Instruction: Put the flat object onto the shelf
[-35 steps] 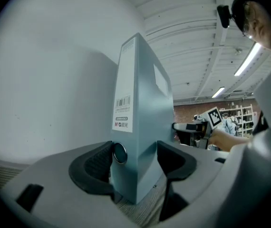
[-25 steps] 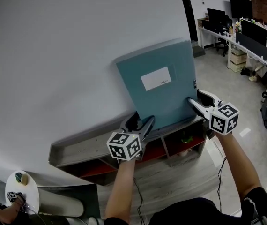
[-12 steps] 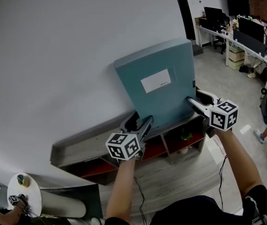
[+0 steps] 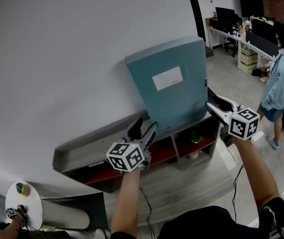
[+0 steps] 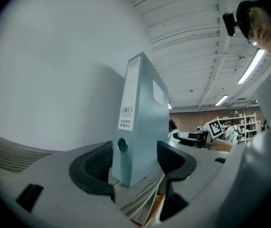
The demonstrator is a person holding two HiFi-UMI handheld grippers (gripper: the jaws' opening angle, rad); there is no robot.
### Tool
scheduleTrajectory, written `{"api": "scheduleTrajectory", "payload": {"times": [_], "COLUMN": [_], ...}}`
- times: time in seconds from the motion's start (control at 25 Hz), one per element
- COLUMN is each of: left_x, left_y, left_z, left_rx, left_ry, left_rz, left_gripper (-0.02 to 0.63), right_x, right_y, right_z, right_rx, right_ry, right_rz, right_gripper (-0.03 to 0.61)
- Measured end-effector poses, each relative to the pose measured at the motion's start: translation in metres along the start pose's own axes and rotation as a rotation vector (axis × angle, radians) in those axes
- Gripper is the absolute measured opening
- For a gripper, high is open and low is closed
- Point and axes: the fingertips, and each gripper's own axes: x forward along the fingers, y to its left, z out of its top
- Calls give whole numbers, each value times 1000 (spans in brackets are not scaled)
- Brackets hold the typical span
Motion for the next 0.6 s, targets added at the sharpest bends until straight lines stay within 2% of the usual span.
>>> {"api": "scheduleTrajectory", "payload": {"times": [0.12, 0.24, 0.44, 0.48, 0.56, 0.6], "left_x": [-21, -48, -100, -109, -129, -139], "left_y": [-8, -13, -19, -21, -25, -28], "left_z": [-2, -7, -22, -27, -40, -48], "left_rx": [-8, -55, -100, -99, -94, -91], "left_ry": [-29, -76, -154, -150, -124, -106], "left_rz": [-9, -28, -63, -67, -70, -71], "left_gripper": [288, 287, 208, 203, 185, 156], "right_x": [-16, -32, -51, -53, -61, -66], "right_y": [10, 25, 62, 69, 82, 88], "right_z": [-6, -18, -46, -52, -62, -67], "right_rx": [-8, -5, 3, -7, -11, -1], "right_ry": [16, 34, 62, 69, 71, 70], "right_rz": [-14, -29, -45, -55, -85, -100], "right_gripper": [205, 176, 128, 109, 25, 14]}}
